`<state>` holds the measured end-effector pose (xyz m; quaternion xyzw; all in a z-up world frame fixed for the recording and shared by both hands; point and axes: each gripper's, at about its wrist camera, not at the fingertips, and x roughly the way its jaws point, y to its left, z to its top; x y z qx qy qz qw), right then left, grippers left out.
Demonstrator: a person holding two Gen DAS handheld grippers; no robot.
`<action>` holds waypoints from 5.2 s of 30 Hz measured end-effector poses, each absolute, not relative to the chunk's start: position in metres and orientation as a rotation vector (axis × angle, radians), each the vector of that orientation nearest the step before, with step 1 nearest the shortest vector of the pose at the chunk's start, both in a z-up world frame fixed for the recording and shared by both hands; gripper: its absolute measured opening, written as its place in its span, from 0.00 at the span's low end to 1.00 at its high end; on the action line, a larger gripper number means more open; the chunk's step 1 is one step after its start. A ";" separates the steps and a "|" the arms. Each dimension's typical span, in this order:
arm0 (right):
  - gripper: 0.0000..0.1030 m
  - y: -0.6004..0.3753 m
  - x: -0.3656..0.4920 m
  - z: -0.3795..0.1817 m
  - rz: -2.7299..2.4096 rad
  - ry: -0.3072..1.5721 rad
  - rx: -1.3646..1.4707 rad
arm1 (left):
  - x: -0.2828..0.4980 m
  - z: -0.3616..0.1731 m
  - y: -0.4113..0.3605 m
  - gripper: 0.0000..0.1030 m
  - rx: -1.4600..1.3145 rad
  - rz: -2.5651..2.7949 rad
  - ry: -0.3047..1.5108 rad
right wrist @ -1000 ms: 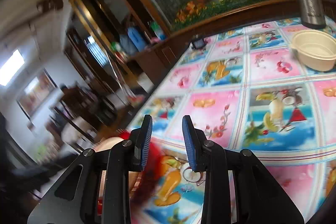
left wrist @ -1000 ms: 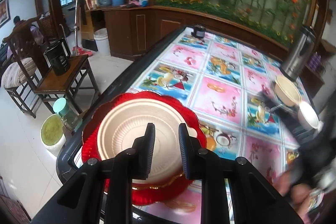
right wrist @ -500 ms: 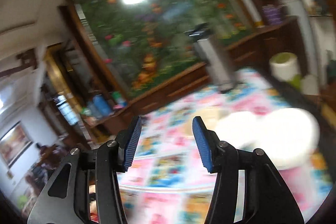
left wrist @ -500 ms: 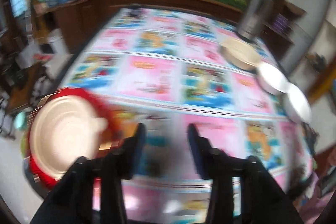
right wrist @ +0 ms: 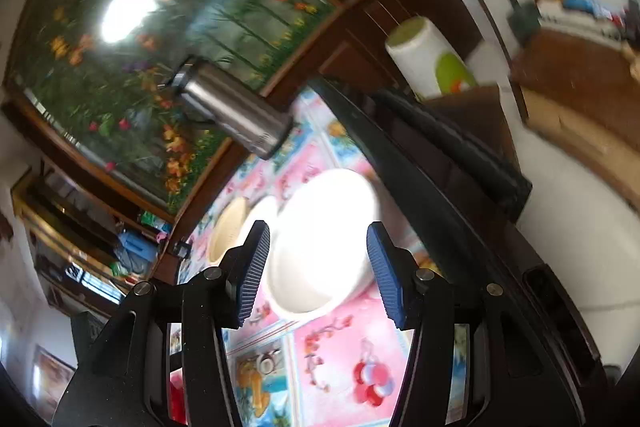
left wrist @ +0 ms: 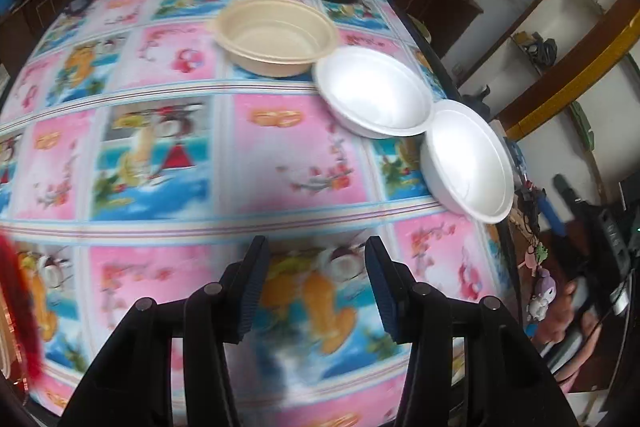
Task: Organize plates and bowls
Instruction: 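Move both grippers to the rim of the large white foam plate, then grasp the white foam plate rim with both grippers, then lift the white plate with both grippers and carry it toward the red stack, then lower the white plate onto the beige bowl with both grippers, then open both grippers and release the white plate on the stack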
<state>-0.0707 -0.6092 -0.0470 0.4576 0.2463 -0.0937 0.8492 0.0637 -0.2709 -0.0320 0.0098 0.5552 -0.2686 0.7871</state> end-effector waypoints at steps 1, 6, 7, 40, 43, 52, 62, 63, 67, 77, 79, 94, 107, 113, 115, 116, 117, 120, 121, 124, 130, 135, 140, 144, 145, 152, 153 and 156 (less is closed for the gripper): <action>0.49 -0.614 -0.067 -0.056 -0.197 0.528 0.990 | 0.065 -0.034 -0.280 0.48 0.023 -0.587 1.209; 0.49 -0.627 -0.053 -0.078 -0.208 0.519 1.054 | 0.074 -0.043 -0.303 0.48 0.006 -0.570 1.231; 0.49 -0.627 -0.050 -0.081 -0.209 0.520 1.055 | 0.076 -0.046 -0.307 0.48 -0.003 -0.557 1.235; 0.12 -0.619 -0.014 -0.105 -0.236 0.611 0.918 | 0.094 -0.081 -0.403 0.45 0.008 -0.604 1.187; 0.10 -0.618 -0.017 -0.101 -0.246 0.588 0.900 | 0.093 -0.086 -0.404 0.23 0.010 -0.629 1.206; 0.09 -0.608 -0.016 -0.092 -0.218 0.579 0.832 | 0.083 -0.087 -0.393 0.11 0.013 -0.667 1.220; 0.08 -0.572 -0.027 -0.093 -0.169 0.607 0.853 | 0.073 -0.085 -0.346 0.11 -0.005 -0.643 1.234; 0.08 -0.567 -0.027 -0.095 -0.167 0.619 0.852 | 0.072 -0.086 -0.338 0.11 -0.010 -0.637 1.233; 0.07 -0.543 -0.026 -0.095 -0.142 0.657 0.882 | 0.067 -0.086 -0.305 0.10 -0.025 -0.621 1.225; 0.07 -0.471 0.007 -0.092 -0.035 0.847 0.894 | 0.064 -0.082 -0.210 0.10 -0.103 -0.519 1.188; 0.07 -0.454 0.014 -0.094 0.019 0.872 0.920 | 0.065 -0.078 -0.188 0.10 -0.125 -0.499 1.172; 0.08 -0.290 0.074 -0.050 0.358 0.946 0.801 | 0.044 -0.014 -0.010 0.10 -0.250 -0.289 0.973; 0.08 -0.111 0.128 -0.045 0.593 1.046 0.625 | 0.031 -0.013 0.134 0.10 -0.321 -0.036 0.953; 0.08 -0.075 0.136 -0.056 0.596 1.062 0.551 | 0.044 -0.033 0.151 0.10 -0.342 -0.003 0.995; 0.08 -0.073 0.138 -0.060 0.585 1.064 0.534 | 0.047 -0.039 0.155 0.10 -0.348 -0.001 1.007; 0.08 -0.071 0.138 -0.062 0.583 1.066 0.532 | 0.047 -0.041 0.155 0.10 -0.346 0.003 1.009; 0.08 -0.069 0.138 -0.064 0.582 1.067 0.530 | 0.047 -0.044 0.157 0.10 -0.348 0.002 1.014; 0.08 -0.067 0.139 -0.065 0.567 1.061 0.499 | 0.049 -0.049 0.161 0.10 -0.358 0.002 1.022; 0.08 -0.065 0.138 -0.066 0.564 1.060 0.491 | 0.049 -0.049 0.163 0.11 -0.361 0.003 1.024; 0.08 -0.061 0.138 -0.068 0.562 1.052 0.470 | 0.050 -0.051 0.169 0.11 -0.379 0.005 1.025; 0.09 -0.052 0.133 -0.067 0.554 1.014 0.375 | 0.050 -0.050 0.174 0.11 -0.397 -0.015 1.025; 0.09 -0.054 0.129 -0.062 0.560 0.969 0.316 | 0.047 -0.049 0.179 0.11 -0.412 -0.010 1.024; 0.11 -0.075 0.129 -0.054 0.599 0.925 0.405 | 0.043 -0.044 0.187 0.11 -0.445 0.003 1.008; 0.22 -0.092 0.125 -0.049 0.580 0.888 0.446 | 0.044 -0.047 0.187 0.12 -0.417 0.024 1.020; 0.22 -0.097 0.125 -0.049 0.576 0.882 0.458 | 0.045 -0.049 0.186 0.12 -0.411 0.032 1.027; 0.22 -0.126 0.122 -0.055 0.535 0.883 0.509 | 0.048 -0.059 0.185 0.12 -0.415 0.056 1.071; 0.22 -0.130 0.121 -0.056 0.531 0.880 0.513 | 0.047 -0.056 0.185 0.12 -0.409 0.059 1.064; 0.22 -0.142 0.119 -0.057 0.523 0.871 0.534 | 0.045 -0.047 0.184 0.12 -0.378 0.075 1.045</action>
